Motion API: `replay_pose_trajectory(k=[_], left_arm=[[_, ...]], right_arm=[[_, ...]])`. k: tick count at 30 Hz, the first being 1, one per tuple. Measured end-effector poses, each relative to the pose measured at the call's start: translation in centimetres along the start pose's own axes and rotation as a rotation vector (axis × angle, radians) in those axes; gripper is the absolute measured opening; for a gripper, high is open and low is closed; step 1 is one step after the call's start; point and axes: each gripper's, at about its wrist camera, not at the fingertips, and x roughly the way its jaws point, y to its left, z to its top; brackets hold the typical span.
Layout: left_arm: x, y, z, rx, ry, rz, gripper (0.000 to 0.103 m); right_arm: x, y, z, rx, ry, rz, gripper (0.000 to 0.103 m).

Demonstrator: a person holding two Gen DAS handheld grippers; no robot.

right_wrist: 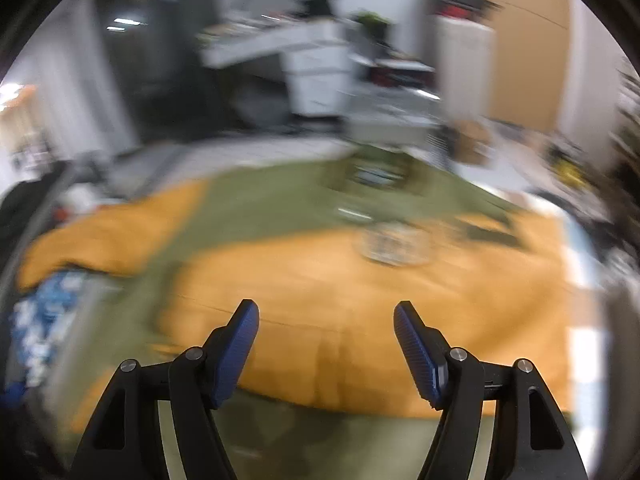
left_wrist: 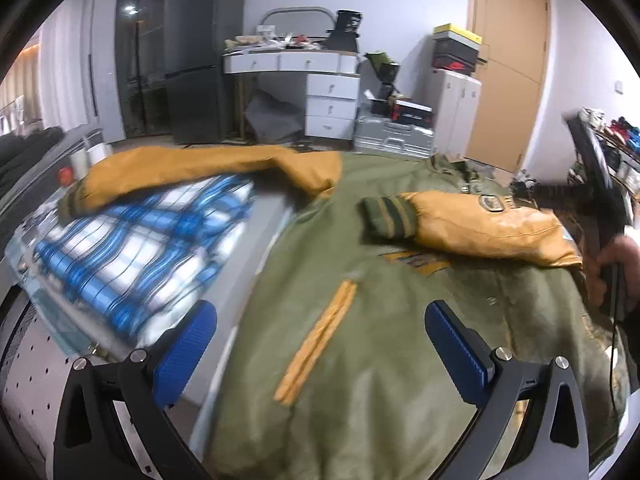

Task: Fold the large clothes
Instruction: 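Lay the yellow sleeve across the jacket front with the right gripper, release, then grasp the other yellow sleeve cuff with the left gripper and lift it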

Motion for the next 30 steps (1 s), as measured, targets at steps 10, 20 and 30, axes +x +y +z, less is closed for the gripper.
replay_pose_trajectory(k=[10,20,30], left_arm=[[-0.1,-2.0,1.8,0.093,0.034,-0.007,0.102],[-2.0,6.2,6.2,-0.05,-0.021,0.179,0.102],[0.4,20.8,9.3,-0.504,0.057,0.087,0.101]], right_arm=[[3.0,-7.0,-4.9,0.071,0.088,-0.068,0.069],[-8.4,-3.0,-10.9,0.099,-0.375,0.297,0.097],[-6.7,-3.7,-13.2,0.181,-0.356,0.375,0.098]])
